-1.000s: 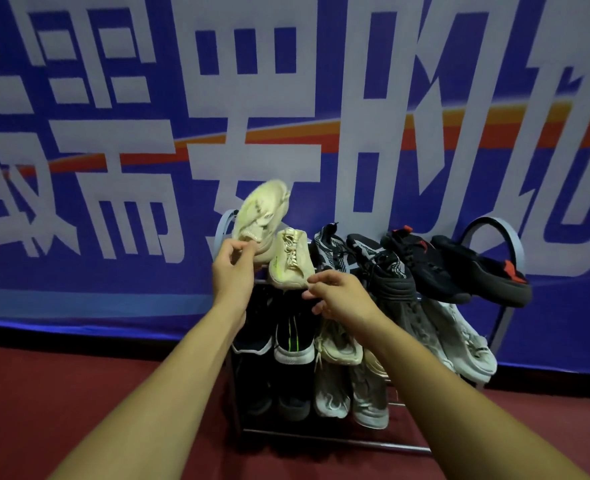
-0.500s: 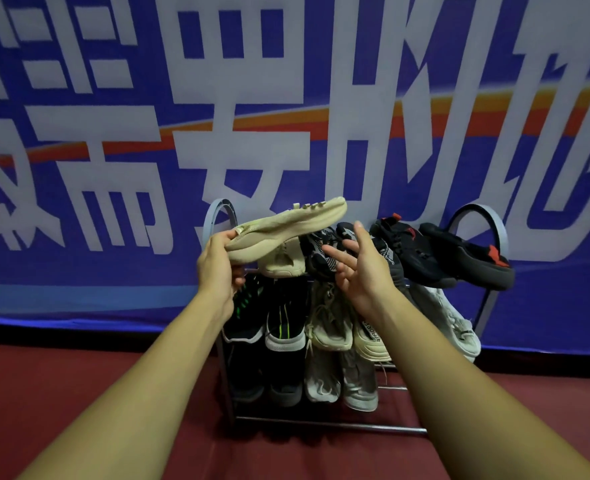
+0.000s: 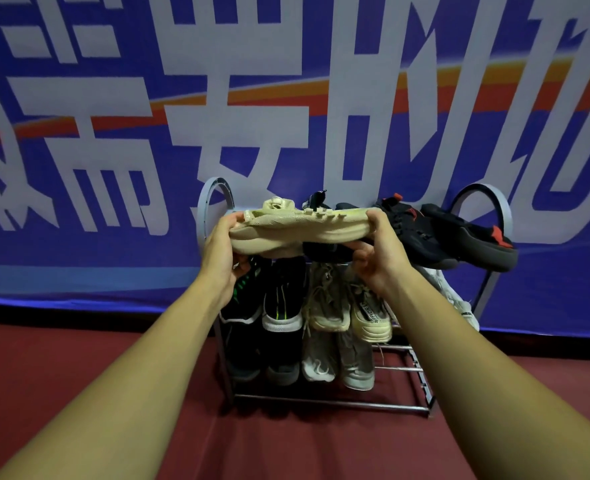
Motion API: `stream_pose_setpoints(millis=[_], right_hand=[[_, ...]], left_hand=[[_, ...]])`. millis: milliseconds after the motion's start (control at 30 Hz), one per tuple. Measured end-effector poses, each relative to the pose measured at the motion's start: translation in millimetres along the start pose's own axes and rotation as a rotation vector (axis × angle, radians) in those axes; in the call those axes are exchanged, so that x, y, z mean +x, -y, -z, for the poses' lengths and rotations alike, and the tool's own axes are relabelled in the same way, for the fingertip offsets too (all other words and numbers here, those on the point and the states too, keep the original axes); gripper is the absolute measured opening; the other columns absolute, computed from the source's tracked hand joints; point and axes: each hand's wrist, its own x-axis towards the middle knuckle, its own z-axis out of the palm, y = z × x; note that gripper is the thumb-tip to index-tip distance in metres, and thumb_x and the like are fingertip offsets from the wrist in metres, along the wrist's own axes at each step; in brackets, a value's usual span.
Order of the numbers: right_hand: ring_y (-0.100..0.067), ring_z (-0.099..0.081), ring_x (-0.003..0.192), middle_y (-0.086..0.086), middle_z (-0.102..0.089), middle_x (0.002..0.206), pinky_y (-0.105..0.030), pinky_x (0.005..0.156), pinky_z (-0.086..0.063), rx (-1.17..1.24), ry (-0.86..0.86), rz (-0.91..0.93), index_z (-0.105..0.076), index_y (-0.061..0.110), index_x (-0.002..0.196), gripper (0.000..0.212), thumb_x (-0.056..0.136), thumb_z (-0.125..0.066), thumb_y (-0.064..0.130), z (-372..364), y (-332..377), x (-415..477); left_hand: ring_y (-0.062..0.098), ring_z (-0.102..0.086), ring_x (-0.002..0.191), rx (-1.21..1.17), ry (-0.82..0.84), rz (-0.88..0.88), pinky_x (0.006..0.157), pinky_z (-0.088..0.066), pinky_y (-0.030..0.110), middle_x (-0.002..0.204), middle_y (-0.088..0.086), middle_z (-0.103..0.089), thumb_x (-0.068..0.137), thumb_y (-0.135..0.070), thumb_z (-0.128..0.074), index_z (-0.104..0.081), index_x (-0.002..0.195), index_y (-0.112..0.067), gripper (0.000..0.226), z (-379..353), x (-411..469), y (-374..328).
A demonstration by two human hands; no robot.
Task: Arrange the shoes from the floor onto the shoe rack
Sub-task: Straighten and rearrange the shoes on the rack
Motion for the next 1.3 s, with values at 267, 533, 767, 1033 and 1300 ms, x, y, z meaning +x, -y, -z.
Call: stream_pose_setpoints(millis=[267,533,767,1033,1300], right_hand=[[-0.005,-0.03,0.036,0.003,-0.056,0.052,-0.018,0.034,-0.022,0.158,-0.029,0.05,-0.056,0.017,0.106,0.025,0.086,-0.054,0.032,-6,-2,7],[-0.007,-0.027,0.041,0.003,-0.036,0.065,-0.021,0.037,-0.022,0.196,-0.018,0.086,-0.047,0.017,0.104,0.026,0.083,-0.057,0.029,-13,-7,10],[-0.006,-0.028,0.038,0.005,-0.037,0.059,-0.021,0.035,-0.022,0.219,-0.094,0.09,-0.049,0.017,0.099,0.018,0.085,-0.057,0.025,-13,-3,9],[-0.005,-0.027,0.035,0.005,-0.038,0.059,-0.019,0.032,-0.02,0.316,-0.087,0.049,-0.047,0.019,0.081,0.01,0.089,-0.053,0.021,-16,-9,5],[-0.007,-0.026,0.039,0.002,-0.037,0.064,-0.02,0.037,-0.023,0.279,0.086,0.054,-0.048,0.015,0.104,0.023,0.084,-0.056,0.02,-35,-26,-5]], left_hand=[[0.014,-0.062,0.103,-0.045,-0.085,-0.146,0.072,-0.048,0.03,0.111,-0.011,-0.067,0.087,-0.06,-0.059,-0.062,0.109,-0.043,0.028,-23,-6,6],[0.014,-0.06,0.106,-0.282,-0.12,-0.106,0.075,-0.056,0.033,0.121,-0.008,-0.053,0.085,-0.038,-0.074,-0.035,0.132,-0.039,0.061,-42,-7,6],[0.018,-0.061,0.104,-0.314,-0.133,-0.05,0.069,-0.051,0.033,0.126,0.001,-0.054,0.079,-0.029,-0.077,-0.032,0.133,-0.031,0.069,-46,-1,8],[0.022,-0.069,0.098,-0.24,-0.035,0.016,0.063,-0.05,0.03,0.125,0.004,-0.063,0.081,-0.04,-0.076,-0.026,0.142,-0.03,0.079,-43,0,8],[0.01,-0.065,0.069,-0.25,-0.122,0.072,0.037,-0.035,0.018,0.119,0.009,-0.069,0.078,-0.029,-0.081,-0.038,0.136,-0.017,0.074,-55,-4,8]])
